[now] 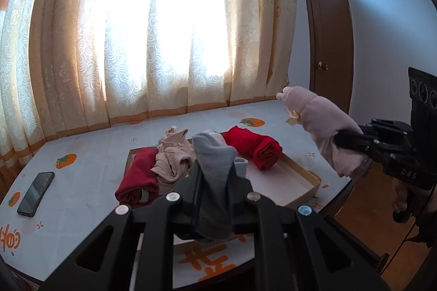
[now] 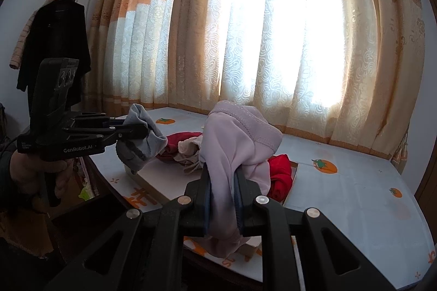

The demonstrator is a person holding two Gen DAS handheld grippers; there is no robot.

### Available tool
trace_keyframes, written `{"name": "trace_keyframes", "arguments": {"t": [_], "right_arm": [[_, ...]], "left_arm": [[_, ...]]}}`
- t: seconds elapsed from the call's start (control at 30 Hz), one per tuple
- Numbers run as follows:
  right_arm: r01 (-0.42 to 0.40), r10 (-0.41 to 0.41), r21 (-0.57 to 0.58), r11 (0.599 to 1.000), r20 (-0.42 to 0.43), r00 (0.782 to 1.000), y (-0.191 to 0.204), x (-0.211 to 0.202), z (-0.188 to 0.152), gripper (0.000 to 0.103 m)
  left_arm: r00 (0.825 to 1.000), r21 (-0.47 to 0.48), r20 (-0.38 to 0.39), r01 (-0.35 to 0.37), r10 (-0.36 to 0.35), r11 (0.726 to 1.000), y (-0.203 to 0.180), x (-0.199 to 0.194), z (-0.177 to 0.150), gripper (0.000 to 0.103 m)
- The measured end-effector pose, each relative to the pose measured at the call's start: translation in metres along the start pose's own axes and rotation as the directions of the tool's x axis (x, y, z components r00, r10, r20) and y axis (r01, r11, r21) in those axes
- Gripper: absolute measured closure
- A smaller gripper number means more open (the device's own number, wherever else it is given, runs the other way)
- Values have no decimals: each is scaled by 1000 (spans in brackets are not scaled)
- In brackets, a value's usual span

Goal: Take underwear out of drawer
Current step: 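Carry the grey sock and pink garment over the beige tray with both grippers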

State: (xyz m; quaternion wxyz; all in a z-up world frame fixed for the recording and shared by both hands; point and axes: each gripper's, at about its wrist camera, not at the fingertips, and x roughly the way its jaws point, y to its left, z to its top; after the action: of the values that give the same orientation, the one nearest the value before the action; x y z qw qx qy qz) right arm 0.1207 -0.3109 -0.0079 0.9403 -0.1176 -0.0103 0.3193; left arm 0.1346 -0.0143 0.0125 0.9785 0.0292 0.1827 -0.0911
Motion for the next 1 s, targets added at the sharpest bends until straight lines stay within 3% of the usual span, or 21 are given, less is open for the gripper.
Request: {"name": "trace_keyframes", "arguments": {"t": [0.37,1.0], "right_arm": [[13,-12,10,1000,-76,997,-8,38,12,87],[21,-8,77,997,-171,985,-25,85,12,87]], "left_arm": [[995,-16,-97,-13,11,1000,10,39,2,90],[984,-15,-178,-19,16,1000,8,67,-2,90]]}}
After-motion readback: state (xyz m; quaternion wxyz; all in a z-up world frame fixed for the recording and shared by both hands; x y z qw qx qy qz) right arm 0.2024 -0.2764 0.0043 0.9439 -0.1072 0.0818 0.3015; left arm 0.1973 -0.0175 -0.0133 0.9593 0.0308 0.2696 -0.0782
